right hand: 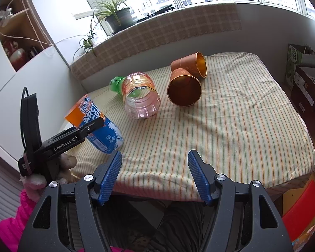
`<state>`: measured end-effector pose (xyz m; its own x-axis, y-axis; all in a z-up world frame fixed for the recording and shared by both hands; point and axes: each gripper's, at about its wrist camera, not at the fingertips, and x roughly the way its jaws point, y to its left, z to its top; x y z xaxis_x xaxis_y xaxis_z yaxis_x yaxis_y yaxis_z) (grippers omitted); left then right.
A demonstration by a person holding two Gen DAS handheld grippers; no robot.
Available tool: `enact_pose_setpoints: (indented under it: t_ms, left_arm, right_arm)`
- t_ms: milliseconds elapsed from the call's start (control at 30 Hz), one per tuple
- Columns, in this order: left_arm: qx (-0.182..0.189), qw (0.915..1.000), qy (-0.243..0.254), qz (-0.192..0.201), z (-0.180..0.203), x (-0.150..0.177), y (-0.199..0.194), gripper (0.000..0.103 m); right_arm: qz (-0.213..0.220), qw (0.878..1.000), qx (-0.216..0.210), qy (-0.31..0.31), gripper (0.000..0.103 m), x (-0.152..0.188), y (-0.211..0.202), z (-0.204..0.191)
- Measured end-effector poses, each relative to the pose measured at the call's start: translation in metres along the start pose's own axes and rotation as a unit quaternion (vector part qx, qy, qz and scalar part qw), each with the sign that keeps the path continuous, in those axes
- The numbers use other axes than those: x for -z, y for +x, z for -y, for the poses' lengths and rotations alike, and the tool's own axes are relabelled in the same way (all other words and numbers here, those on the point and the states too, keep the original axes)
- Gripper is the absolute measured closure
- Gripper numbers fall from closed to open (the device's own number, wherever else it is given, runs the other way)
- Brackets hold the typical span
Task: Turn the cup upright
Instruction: 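Carry the can with the left gripper and lower it upright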
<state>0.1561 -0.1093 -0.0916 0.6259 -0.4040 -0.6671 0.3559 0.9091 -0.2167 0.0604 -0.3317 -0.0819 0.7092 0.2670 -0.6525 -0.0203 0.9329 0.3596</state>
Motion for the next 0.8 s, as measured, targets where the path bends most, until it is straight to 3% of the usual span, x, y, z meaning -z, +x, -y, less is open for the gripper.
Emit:
enact_pose_setpoints:
  t_ms: [333,467,800]
  left_arm:
    - [0.011,0.9999,-0.004,-0.006,0.0034,0.001,0.001,0.036]
    - [0.024,0.9996,-0.007,-0.01,0.0029,0.0019,0.0015,0.026]
    - [0.054,0.9979,-0.023,-0.029,-0.0029,0.0078,-0.0012,0.02]
  right_arm:
    - [0.002,1.0,0.0,-0.004,0.038,-0.001,-0.0012,-0.0035]
    - [0.001,1.0,-0.001,-0.003,0.038,-0.0012,-0.0011,-0.0035]
    - [0.006,1.0,0.003,-0.01,0.038,-0.0011,-0.0013,-0.0066]
